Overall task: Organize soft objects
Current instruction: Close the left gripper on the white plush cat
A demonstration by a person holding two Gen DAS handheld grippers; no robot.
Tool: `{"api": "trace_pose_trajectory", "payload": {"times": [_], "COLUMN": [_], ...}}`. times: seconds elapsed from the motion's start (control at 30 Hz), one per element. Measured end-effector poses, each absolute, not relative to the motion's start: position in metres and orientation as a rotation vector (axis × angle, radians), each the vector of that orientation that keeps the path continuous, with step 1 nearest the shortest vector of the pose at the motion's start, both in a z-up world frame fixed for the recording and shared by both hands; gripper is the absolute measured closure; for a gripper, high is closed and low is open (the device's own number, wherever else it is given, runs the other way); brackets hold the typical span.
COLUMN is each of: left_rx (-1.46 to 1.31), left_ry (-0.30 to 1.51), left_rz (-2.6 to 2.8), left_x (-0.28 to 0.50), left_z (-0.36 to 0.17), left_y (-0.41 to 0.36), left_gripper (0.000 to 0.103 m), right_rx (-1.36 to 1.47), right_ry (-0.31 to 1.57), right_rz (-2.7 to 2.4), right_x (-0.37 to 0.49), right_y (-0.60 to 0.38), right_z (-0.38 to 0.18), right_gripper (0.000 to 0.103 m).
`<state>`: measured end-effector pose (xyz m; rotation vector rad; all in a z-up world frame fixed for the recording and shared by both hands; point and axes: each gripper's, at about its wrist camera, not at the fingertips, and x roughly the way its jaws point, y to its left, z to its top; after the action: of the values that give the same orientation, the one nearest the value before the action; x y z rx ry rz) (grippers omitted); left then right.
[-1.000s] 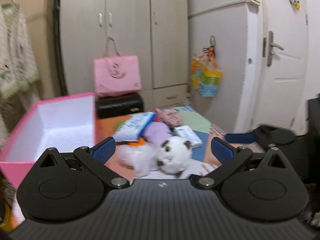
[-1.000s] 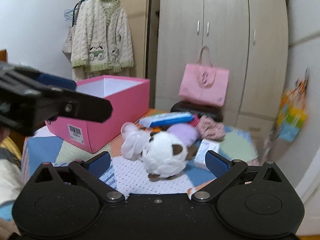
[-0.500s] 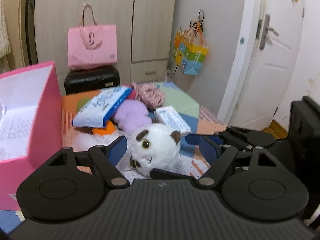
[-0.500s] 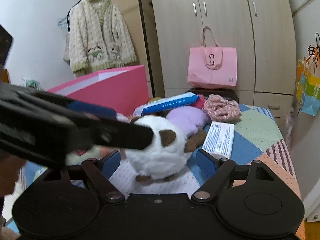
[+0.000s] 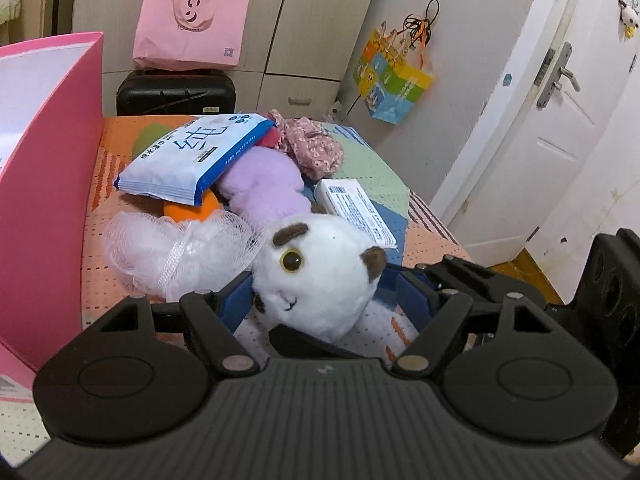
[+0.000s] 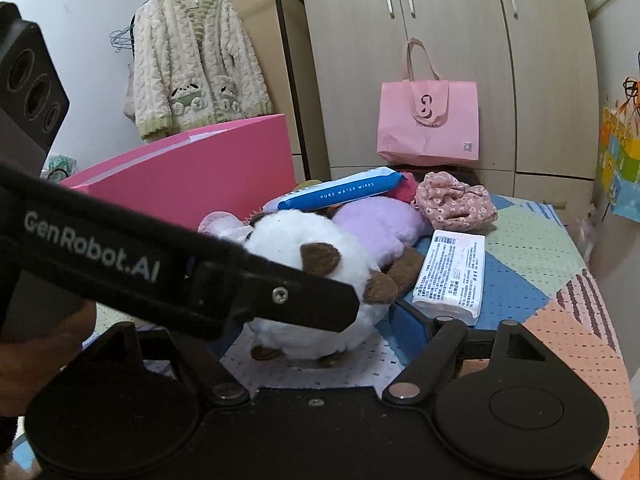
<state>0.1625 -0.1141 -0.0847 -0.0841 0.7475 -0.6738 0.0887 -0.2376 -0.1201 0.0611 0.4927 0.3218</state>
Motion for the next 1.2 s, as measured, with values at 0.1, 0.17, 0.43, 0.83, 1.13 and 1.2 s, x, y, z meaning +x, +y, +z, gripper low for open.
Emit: {"api": "trace_pose_trajectory", "payload": {"times": [0.1,0.17,0.43,0.83,1.13,1.2], "left_rx": [-0.06,-0.038,-0.035,-0.002,-0.076,-0.074], "left_ry": [0.741,0.735,0.726,0.746,0.818,0.816], "left_rz": [-0.65,-0.633,-0.627,-0.625,-0.646,-0.653], "left_x": [0.159,0.157,0.145,0.116,0.096,0.091], "left_z": [-0.085,-0.084,-0.078,-0.069,-0.061,-0.058], "left_y": [-0.117,-0.119,-0.124,-0.124,-0.108,-0.106], "left_gripper": [0.032,0.036,0.036,0.038,0.04,0.041], "right_rx": [0.073,0.07,0.053,0.039,0.032,0.027], "right_ry": [0.485,0.477,0.454,0.453,0.516,0.52], "right_rz": [0.319,0.31,0.248,0.213,0.181,0.17], "right_x": [0.089,0.087,0.071,0.044,0.018,0.013], "right_y": [-0.238,-0.237,-0.23,-0.223,-0.21,-0.207], "right_z": [-0.121,-0.122,-0.117,-0.103,-0.087,-0.084], "right_gripper": [0.025,0.026,0.031,0.033,0.032,0.032]}}
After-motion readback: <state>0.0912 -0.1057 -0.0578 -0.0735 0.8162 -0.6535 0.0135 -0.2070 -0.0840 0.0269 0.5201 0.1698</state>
